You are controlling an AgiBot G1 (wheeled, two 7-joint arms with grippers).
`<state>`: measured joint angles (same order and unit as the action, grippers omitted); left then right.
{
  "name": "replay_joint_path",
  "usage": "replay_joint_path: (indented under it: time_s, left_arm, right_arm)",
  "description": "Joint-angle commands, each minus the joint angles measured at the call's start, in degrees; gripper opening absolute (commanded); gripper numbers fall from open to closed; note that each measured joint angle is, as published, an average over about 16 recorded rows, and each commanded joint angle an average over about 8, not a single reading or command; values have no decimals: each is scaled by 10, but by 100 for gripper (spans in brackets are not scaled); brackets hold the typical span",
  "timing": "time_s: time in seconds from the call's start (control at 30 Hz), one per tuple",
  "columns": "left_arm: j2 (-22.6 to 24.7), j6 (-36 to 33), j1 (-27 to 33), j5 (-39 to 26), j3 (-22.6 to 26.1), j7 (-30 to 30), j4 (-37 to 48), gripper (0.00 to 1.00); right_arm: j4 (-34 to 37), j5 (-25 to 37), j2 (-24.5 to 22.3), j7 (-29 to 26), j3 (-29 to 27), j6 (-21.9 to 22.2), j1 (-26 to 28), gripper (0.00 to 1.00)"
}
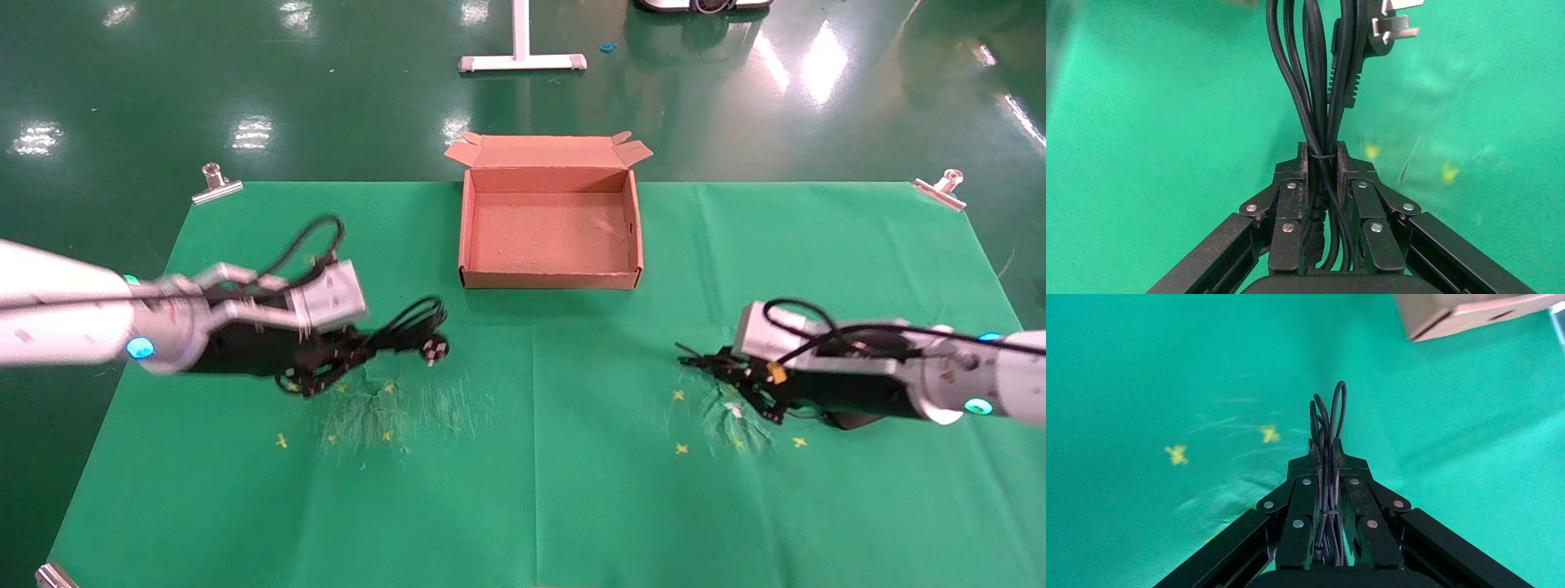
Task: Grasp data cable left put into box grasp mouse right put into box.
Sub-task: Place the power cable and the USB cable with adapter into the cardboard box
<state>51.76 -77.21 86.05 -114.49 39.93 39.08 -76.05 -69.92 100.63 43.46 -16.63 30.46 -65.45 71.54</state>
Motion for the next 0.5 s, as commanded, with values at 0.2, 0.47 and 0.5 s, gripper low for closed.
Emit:
replay_joint_path:
  time_s: [0.2, 0.47, 0.5]
  left_arm:
    - [24, 5, 49, 42, -18, -53, 20, 0]
    - [164, 155, 67, 11, -2, -190, 187, 0]
    - [185, 178, 69, 9, 0, -213, 217, 0]
  right_arm:
    - [-2, -21, -17, -7, -25, 8, 24, 0]
    - [-15, -47, -49, -20, -62, 21, 55, 0]
    - [-18, -51, -54, -21, -67, 21, 57, 0]
